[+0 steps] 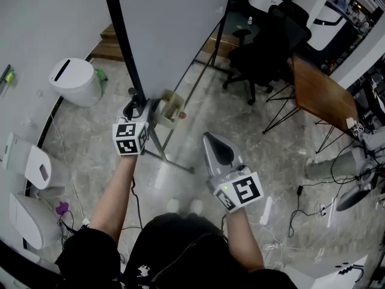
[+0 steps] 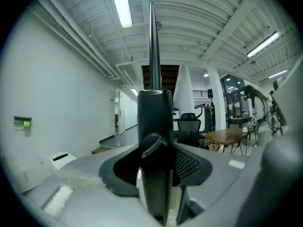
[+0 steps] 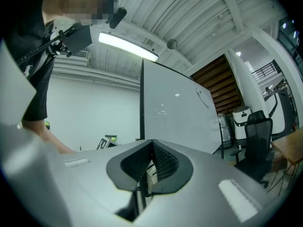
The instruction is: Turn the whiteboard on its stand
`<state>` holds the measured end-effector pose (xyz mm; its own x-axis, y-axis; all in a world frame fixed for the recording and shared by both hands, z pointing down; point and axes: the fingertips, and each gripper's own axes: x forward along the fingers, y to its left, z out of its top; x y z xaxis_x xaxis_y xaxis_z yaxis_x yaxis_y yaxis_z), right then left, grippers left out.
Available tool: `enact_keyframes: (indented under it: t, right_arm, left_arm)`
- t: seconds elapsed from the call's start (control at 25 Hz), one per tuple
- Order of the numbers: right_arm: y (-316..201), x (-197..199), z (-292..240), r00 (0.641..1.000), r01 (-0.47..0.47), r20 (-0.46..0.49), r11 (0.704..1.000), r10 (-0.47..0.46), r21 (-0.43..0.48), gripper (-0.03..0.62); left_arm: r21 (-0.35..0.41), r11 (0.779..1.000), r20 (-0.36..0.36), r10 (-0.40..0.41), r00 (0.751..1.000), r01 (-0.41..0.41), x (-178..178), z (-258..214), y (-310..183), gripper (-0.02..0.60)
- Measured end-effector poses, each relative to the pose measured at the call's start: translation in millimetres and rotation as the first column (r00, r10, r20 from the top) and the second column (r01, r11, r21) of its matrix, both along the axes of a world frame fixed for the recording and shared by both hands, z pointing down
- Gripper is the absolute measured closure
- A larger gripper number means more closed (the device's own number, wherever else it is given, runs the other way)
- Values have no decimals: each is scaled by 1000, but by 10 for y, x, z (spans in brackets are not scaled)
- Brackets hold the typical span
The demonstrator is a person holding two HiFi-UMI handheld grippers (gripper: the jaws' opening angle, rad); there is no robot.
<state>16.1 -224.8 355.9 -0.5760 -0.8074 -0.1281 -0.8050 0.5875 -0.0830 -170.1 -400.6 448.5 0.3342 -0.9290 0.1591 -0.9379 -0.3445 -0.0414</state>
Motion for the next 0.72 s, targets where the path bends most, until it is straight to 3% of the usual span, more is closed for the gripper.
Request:
enact_keyframes:
  t: [0.72]
  right_arm:
    - [158, 396, -89, 999, -22, 38, 999, 21, 24, 589]
  left_arm:
    - [27, 994, 31, -108, 994, 107, -49, -108, 342, 367]
